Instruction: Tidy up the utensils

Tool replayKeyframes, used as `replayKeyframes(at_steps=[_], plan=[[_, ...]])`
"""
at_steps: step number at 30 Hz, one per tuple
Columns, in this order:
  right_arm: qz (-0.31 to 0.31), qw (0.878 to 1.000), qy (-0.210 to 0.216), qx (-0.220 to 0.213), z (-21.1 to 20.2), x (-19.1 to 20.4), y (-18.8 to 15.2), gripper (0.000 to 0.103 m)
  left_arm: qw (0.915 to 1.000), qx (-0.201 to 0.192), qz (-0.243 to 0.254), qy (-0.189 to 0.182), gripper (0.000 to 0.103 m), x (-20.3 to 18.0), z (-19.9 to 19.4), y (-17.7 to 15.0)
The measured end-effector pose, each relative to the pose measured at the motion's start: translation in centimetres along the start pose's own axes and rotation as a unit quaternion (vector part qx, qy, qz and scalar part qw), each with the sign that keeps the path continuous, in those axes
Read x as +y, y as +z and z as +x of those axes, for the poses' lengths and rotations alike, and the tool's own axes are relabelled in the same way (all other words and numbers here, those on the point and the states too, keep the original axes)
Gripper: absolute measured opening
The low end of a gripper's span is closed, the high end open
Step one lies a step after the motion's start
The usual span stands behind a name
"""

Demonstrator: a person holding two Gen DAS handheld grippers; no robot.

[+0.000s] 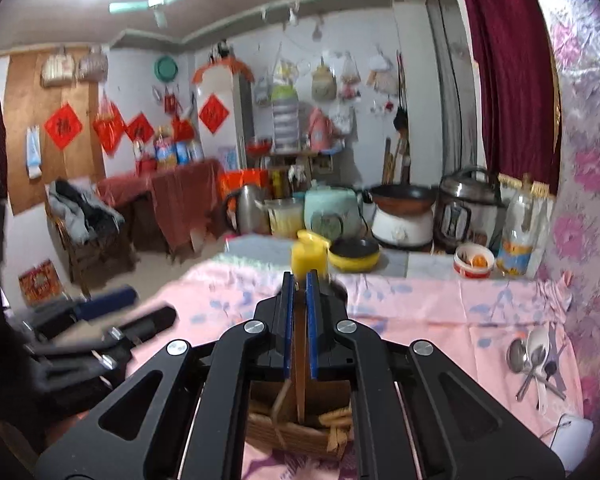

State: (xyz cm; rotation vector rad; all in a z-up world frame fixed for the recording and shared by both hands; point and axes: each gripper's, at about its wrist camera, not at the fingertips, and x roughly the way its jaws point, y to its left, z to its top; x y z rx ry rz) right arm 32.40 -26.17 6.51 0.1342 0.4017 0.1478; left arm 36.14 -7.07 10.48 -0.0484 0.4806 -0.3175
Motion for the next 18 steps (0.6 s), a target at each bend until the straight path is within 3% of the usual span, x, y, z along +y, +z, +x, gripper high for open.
replayKeyframes(at_steps=[10, 18], plan=[[0.037, 0.999, 0.005, -0.039, -6.4, -0.4, -0.3, 0.032, 0.9996, -0.022, -0.008, 0.019, 0.072, 0.1, -4.2, -0.7], [0.068, 0.995, -0.006, -0.078, -14.9, 1.0, -2.7, 0.051, 0.9969, -0.054, 0.004, 0.056, 0.081, -1.5, -11.7, -4.2]])
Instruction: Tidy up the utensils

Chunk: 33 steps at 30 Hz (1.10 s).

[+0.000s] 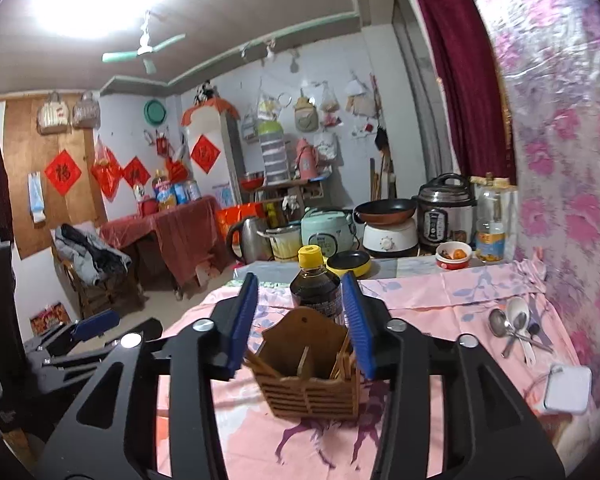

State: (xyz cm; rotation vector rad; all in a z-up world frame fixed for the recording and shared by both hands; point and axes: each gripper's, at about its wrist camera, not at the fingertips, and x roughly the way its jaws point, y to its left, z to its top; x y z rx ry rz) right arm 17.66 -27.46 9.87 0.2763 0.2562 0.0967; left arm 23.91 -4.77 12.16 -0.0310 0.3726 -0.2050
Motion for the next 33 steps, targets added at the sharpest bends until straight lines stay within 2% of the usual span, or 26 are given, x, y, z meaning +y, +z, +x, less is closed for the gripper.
replayKeyframes(at_steps=[3, 6, 8, 10, 13, 16, 18, 21, 26, 33], plan=[[0.016, 1.0, -0.004, -0.02, -4.6, 0.6, -0.8, 0.06, 0.9995, -0.027, 0.009, 0.013, 0.087, -0.7, -4.6, -1.8], [0.018, 0.999, -0.012, -0.037, -9.1, 1.6, -1.8, 0.074, 0.9981, -0.054, 0.019, 0.025, 0.091, -1.6, -9.0, -3.6], [0.009, 0.998, -0.02, -0.053, -12.7, 2.7, -3.0, 0.087, 0.9968, -0.073, 0.019, 0.027, 0.094, -2.2, -12.5, -5.1], [-0.002, 0.997, -0.037, -0.072, -15.7, 3.7, -4.4, 0.095, 0.9951, -0.092, 0.019, 0.031, 0.097, -2.7, -15.3, -6.4], [-0.024, 0.992, -0.069, -0.107, -20.1, 5.0, -6.5, 0.096, 0.9924, -0.112, 0.024, 0.047, 0.097, -3.4, -18.8, -8.3], [-0.055, 0.985, -0.09, -0.134, -22.8, 6.2, -7.7, 0.096, 0.9933, -0.104, 0.027, 0.04, 0.097, -3.5, -20.7, -9.9], [-0.063, 0.982, -0.102, -0.145, -23.4, 6.6, -7.8, 0.096, 0.9923, -0.108, 0.036, 0.05, 0.097, -3.5, -21.5, -10.9], [-0.047, 0.984, -0.101, -0.142, -22.7, 6.3, -7.9, 0.096, 0.9891, -0.121, 0.045, 0.07, 0.097, -3.4, -21.7, -11.7], [-0.011, 0.987, -0.115, -0.11, -19.6, 5.2, -8.9, 0.096, 0.9915, -0.107, 0.019, 0.071, 0.097, -1.7, -20.6, -11.8], [-0.033, 0.99, -0.12, -0.06, -16.6, 5.4, -10.5, 0.096, 0.9929, -0.082, -0.006, 0.086, 0.097, 0.0, -18.8, -11.8]])
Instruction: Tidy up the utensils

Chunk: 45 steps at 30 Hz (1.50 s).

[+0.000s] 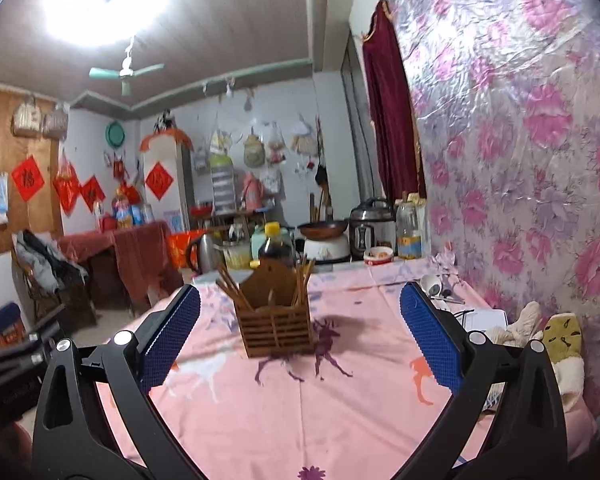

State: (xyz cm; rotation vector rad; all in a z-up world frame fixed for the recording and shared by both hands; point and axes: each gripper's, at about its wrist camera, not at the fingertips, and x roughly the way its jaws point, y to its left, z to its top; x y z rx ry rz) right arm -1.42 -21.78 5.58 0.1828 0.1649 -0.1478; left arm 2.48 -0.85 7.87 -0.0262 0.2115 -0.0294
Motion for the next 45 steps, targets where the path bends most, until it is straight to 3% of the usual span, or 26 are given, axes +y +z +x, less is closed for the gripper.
replayKeyframes(at_steps=[17, 28, 45], plan=[[-0.008, 1.0, 0.016, 0.024, 0.42, 0.26, -0.55, 0.096, 0.9999, 0.012, -0.002, 0.004, 0.097, 0.36, 0.36, -0.4], [-0.011, 1.0, 0.019, 0.022, 0.14, 0.5, -0.57, 0.096, 0.9995, 0.024, -0.003, -0.02, 0.097, 0.45, 0.51, -0.52], [-0.008, 1.0, 0.017, 0.019, -0.05, 0.38, -0.37, 0.096, 0.9993, 0.034, -0.009, -0.013, 0.097, 0.5, 0.87, -0.73]])
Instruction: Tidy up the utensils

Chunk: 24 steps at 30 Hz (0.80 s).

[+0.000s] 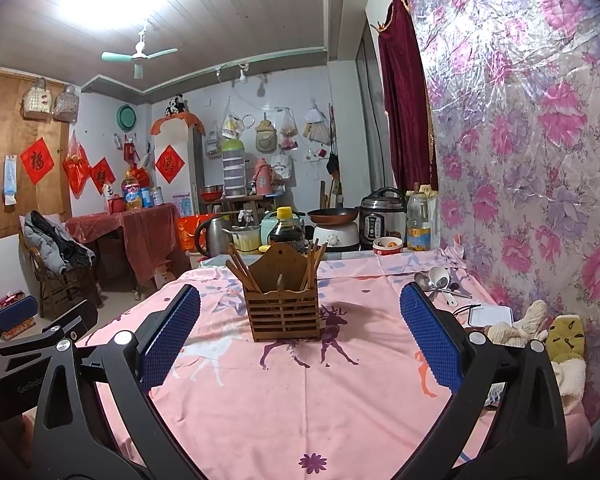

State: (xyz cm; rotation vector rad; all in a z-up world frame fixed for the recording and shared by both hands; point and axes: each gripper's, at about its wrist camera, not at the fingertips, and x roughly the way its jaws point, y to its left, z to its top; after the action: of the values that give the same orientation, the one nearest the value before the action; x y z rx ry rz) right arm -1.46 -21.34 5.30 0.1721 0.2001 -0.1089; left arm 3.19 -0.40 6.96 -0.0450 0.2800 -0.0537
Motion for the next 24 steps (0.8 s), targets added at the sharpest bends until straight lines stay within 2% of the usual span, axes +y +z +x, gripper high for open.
replayKeyframes(at_steps=[24], plan=[[-0.001, 1.0, -0.002, -0.004, -0.1, -0.3, 0.47, 0.096, 1.0, 0.0, 0.001, 0.0, 0.097, 0.04, -0.05, -0.01]])
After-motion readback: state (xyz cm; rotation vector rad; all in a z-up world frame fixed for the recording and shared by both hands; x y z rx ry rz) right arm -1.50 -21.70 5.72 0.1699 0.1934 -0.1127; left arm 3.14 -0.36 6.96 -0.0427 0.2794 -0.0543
